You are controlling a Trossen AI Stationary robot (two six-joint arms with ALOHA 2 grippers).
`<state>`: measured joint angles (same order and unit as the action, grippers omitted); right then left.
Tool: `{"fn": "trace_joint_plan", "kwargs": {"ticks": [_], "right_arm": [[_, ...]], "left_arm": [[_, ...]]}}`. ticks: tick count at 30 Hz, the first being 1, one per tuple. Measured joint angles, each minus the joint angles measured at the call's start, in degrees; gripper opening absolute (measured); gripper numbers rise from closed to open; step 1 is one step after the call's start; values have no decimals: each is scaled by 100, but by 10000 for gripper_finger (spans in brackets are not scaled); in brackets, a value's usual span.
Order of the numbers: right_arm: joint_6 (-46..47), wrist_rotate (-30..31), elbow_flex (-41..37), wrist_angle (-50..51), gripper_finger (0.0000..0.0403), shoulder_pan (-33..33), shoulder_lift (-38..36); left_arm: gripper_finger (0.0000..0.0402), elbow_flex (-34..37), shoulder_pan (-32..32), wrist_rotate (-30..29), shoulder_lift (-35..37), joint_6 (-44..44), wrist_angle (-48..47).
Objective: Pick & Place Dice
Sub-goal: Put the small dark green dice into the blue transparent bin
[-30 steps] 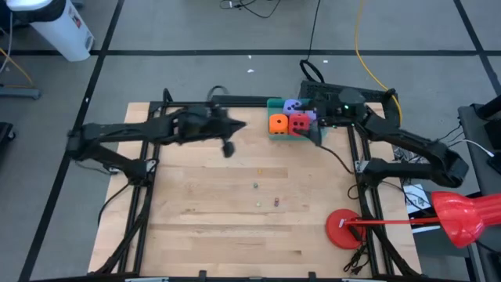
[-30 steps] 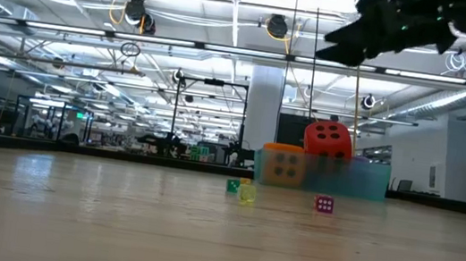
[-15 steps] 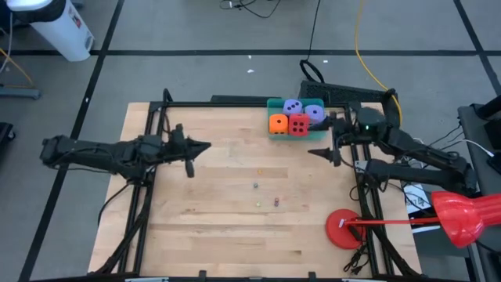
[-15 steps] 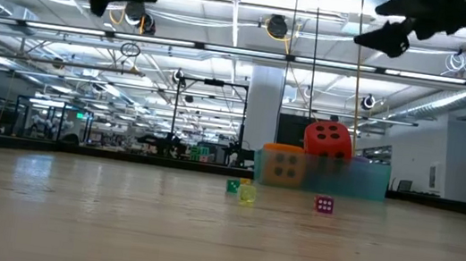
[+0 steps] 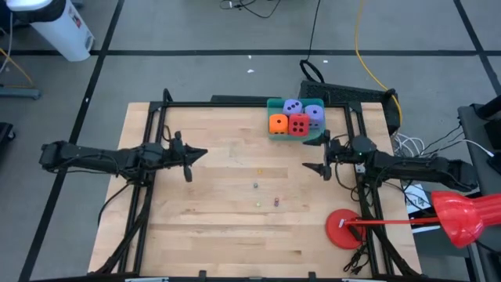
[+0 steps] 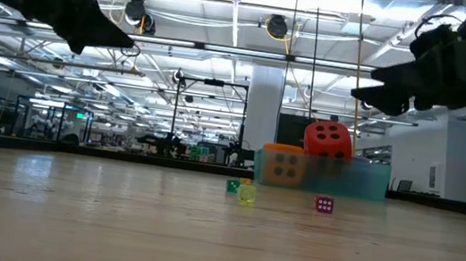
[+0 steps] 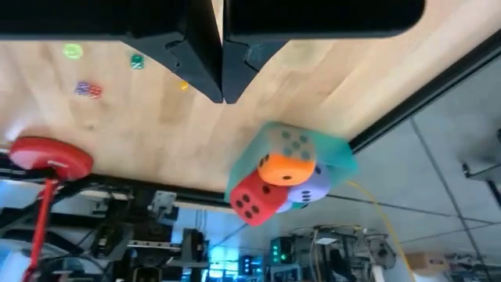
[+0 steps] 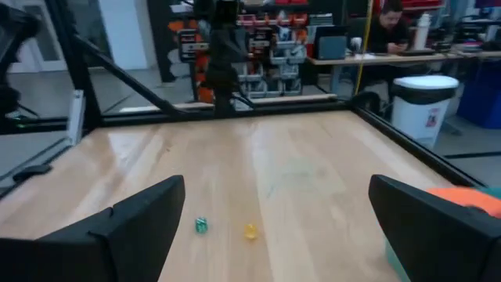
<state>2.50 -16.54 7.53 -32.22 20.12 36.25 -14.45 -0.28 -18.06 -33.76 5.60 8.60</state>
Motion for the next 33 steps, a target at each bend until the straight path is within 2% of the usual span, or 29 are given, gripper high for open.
{"fn": "trace_joint_plan", "kwargs": {"ticks": [3, 8, 15, 19, 25, 30, 33], "right_arm": [[-6, 149, -35, 134, 393, 1, 60], [-206, -13, -40, 200, 393, -17, 133], [-519, -4, -40, -707, 393, -173, 399], [-589, -10, -40, -950, 393, -237, 483], [-187, 132, -40, -979, 393, -353, 447], [-176, 152, -40, -1185, 392, -98, -23], [-68, -32, -40, -1002, 368, 111, -354]], "left_arm": [[5, 115, 139, 139, 9, -174, 44], [3, 460, 548, 715, 4, -467, 90], [6, 894, 990, 1884, 4, -524, 806], [4, 900, 1006, 1952, 4, -454, 791], [14, 900, 983, 1954, 2, -511, 791], [4, 900, 980, 1952, 2, -908, 793], [5, 900, 980, 1952, 2, -1004, 793]]}}
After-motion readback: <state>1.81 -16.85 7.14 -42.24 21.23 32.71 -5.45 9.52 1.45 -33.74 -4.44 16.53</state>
